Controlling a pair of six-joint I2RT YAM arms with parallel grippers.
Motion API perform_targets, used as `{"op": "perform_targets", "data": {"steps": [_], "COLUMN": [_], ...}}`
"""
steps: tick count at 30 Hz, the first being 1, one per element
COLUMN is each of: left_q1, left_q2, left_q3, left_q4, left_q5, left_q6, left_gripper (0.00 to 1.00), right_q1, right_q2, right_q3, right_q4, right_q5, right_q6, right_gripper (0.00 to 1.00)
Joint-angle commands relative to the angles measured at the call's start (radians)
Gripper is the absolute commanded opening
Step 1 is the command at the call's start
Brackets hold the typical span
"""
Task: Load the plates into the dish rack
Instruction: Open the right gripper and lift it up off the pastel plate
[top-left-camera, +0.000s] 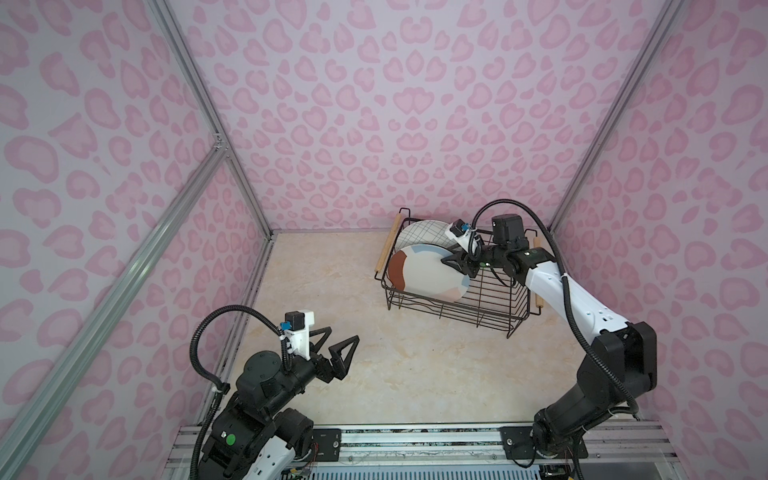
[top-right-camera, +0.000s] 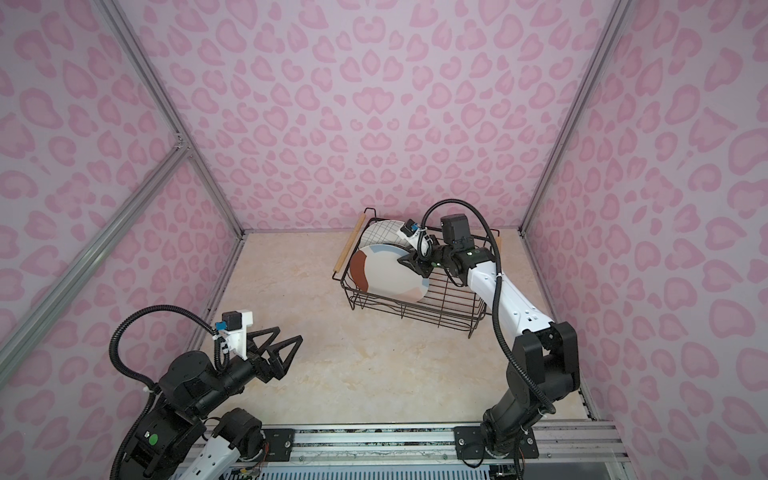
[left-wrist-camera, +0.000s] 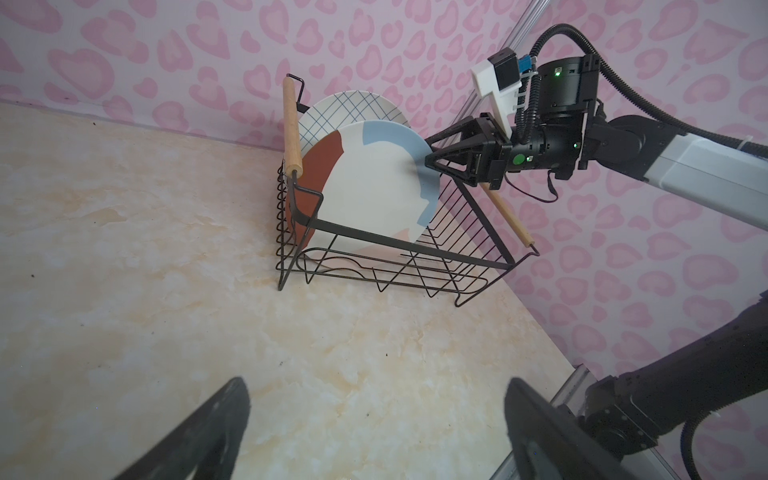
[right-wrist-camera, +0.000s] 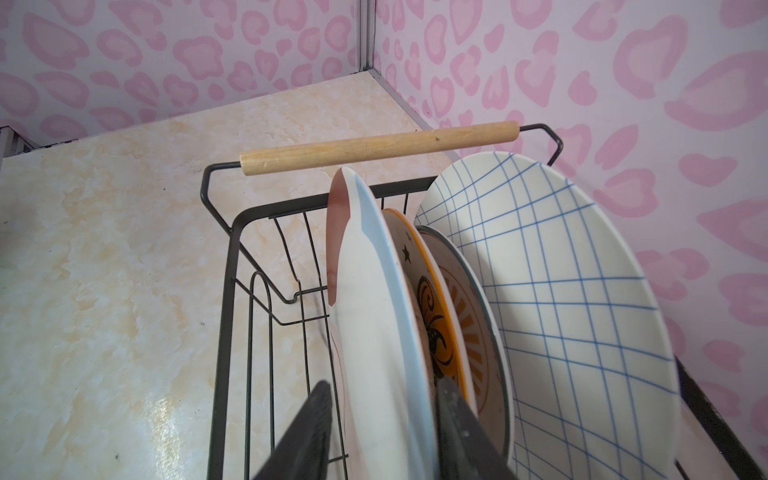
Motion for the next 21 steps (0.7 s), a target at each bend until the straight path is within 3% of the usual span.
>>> {"op": "perform_targets", "data": {"steps": [1,21], "left_q1": [0.002,0.003], "left_q2": [0.002,0.003], "left_q3": [0.001,0.002], "left_q4": [0.015,0.016], "left_q5": [0.011,0.016], "left_q6": [0.011,0.012], "left_gripper": [0.97,0.97], "right_q1": [0.001,0.01], "right_q2": [-0.014,-0.166], "right_q3": [0.0,-0.002], "right_q4": [0.043,0.095], "right_q5": [0.007,0.075], "right_q6": [0.032,0.168], "right_gripper": [0.46,0.59]}}
